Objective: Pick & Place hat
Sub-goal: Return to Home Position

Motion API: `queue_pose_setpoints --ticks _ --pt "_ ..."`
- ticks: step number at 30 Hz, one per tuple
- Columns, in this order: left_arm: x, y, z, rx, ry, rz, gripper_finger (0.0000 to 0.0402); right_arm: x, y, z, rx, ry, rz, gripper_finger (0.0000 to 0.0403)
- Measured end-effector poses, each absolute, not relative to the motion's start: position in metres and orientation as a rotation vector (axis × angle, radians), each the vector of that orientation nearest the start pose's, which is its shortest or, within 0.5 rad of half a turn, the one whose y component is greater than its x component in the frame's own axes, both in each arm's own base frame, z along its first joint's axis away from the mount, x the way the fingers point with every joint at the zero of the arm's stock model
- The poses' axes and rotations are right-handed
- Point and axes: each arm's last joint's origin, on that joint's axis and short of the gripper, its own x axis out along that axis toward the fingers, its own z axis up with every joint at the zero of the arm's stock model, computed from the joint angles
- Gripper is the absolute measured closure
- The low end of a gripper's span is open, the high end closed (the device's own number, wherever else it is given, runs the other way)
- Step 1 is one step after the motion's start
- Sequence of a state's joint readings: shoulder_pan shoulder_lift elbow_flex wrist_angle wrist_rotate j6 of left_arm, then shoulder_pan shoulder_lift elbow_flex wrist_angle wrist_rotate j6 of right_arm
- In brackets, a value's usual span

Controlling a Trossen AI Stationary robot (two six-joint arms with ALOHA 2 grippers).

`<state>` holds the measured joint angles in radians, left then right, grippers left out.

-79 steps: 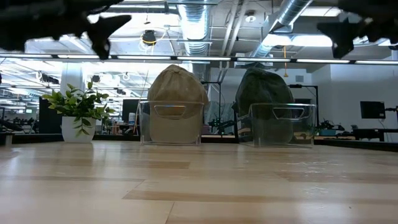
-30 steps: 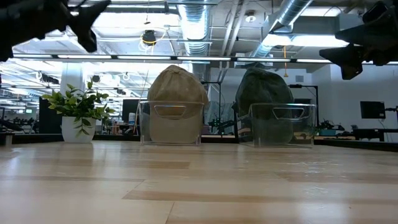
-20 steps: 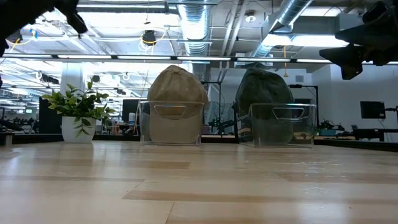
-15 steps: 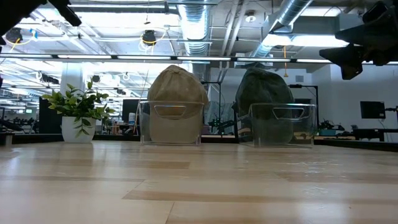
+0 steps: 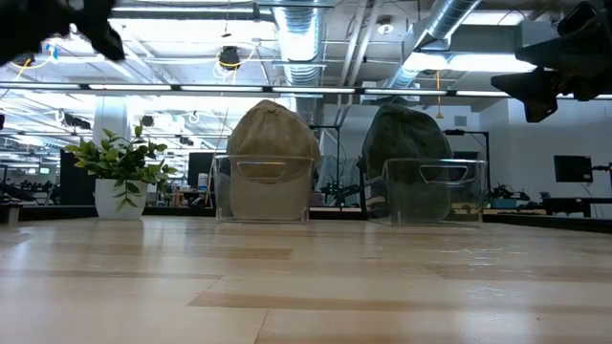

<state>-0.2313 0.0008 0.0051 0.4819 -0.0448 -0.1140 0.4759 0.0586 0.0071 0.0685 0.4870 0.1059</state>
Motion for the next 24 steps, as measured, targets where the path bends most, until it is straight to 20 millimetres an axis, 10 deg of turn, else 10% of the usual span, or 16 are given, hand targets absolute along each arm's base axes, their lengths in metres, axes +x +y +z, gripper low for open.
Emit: queue_pose_setpoints --ticks 10,24 --pt "0.095 -0.019 0.168 -0.143 -0.024 -0.174 0.0241 0.093 0.033 0.168 0.114 -0.016 -0.01 0.0163" --pt "0.095 -0.023 0.167 -0.187 -0.002 -0.214 0.0241 0.093 0.033 0.168 0.114 -0.016 -0.01 0.0163"
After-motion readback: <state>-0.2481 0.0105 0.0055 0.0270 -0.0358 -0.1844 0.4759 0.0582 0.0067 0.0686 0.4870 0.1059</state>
